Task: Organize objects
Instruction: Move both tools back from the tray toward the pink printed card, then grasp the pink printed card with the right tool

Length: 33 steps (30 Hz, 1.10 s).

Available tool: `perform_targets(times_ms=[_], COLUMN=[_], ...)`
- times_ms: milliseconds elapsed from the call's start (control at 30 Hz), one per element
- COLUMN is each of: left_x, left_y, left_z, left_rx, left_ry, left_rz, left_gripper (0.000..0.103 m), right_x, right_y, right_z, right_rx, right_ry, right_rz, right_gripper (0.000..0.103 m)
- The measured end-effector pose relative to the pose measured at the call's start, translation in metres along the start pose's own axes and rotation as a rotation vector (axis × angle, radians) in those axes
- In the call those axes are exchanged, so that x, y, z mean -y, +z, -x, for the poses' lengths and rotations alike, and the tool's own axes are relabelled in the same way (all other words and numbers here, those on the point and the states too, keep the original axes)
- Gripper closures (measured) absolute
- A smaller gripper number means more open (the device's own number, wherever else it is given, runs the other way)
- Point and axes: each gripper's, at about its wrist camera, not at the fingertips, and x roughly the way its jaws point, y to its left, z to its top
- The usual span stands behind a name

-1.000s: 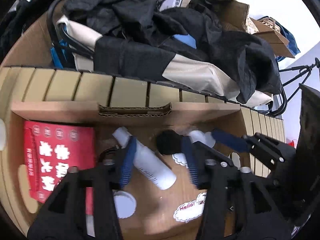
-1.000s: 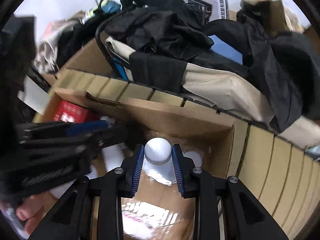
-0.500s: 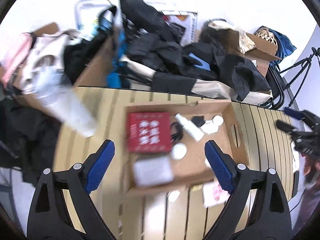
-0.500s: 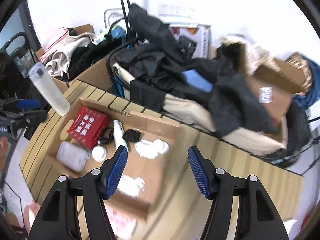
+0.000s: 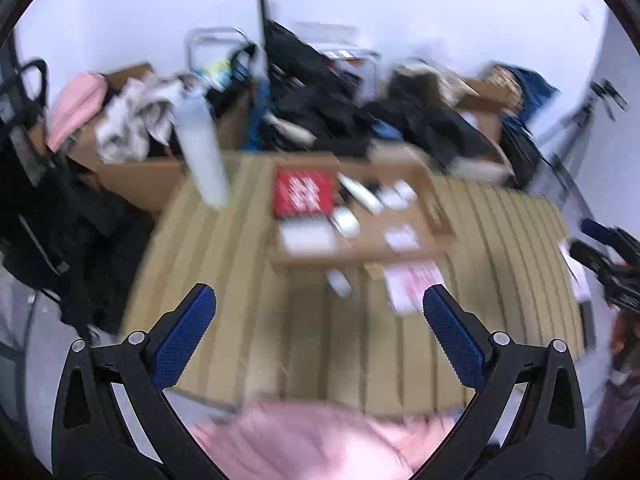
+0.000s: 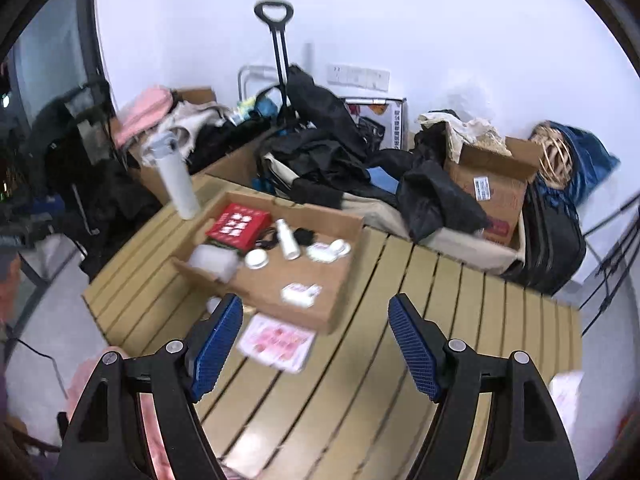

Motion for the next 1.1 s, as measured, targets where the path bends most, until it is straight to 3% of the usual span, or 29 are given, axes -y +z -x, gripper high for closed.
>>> perform_targets(times_ms=[67,100,200,267,333,533,700,767,833,900,1000,1067,1100], left_x=[0.009,0.011,0.024,0.033,0.044,0.044,0.043,0.048,0.05,0.052,0.056,0.051,0.049], left_y=[-0.04,-0.059,-0.125,-0.149,-0.16,-0.143,-0.126,-0.106,-0.082,-0.064,-0.042,-0.034,-0.032], left_z=[0.007,0.012,0.034,0.038,0.033,0.005,-0.047,-0.07,-0.109,-0.146,-0.201,-0.236,-0.247], left_rx=[-0.002,0.015,0.112,0.128,0.103,0.07,0.012,0.029,-0.027,-0.094,-0.105,-0.157,-0.186], left_ry=[-0.085,-0.091,-0.023,0.036,0.037,-0.025,-0.08,-0.151,-0.227,-0.208,-0.19,-0.174,-0.182], left_rz=[-0.013,-0.006,-0.001,0.007,-0.022,-0.003,0.032,0.024,0.041,0.066,0.045,0.077,0.084], left_gripper=[0.0,0.0,0.0,0.0,0.0,0.0,0.002,0.002,0.002,0.005,0.011,0.034,0.037], right_x=[-0.009,-0.013,-0.022,-0.024,-0.025,-0.023,-0.019,-0.013,-0.004,0.002,0.011,0.014,0.016], right_y=[-0.037,-0.058,-0.119,-0.148,-0.158,-0.152,-0.149,-0.144,-0.135,-0.124,-0.108,-0.1,-0.098], right_z=[0.009,0.014,0.028,0.031,0.027,0.017,-0.024,-0.046,-0.073,-0.105,-0.161,-0.191,-0.205], right_rx=[0.003,0.006,-0.007,-0.04,-0.081,-0.055,-0.092,-0.099,-0.095,-0.111,-0.152,-0.174,-0.187], right_ry=[0.023,0.047,0.076,0.096,0.106,0.092,0.105,0.107,0.128,0.176,0.189,0.161,0.148], right_rz=[-0.032,-0.054,-0.13,-0.167,-0.146,-0.127,-0.122,-0.137,-0.16,-0.178,-0.206,-0.207,-0.214], right_gripper=[0.024,0.024,0.024,0.024,0.024,0.024,0.024,0.024,0.024,0.024,0.024,0.024,0.028])
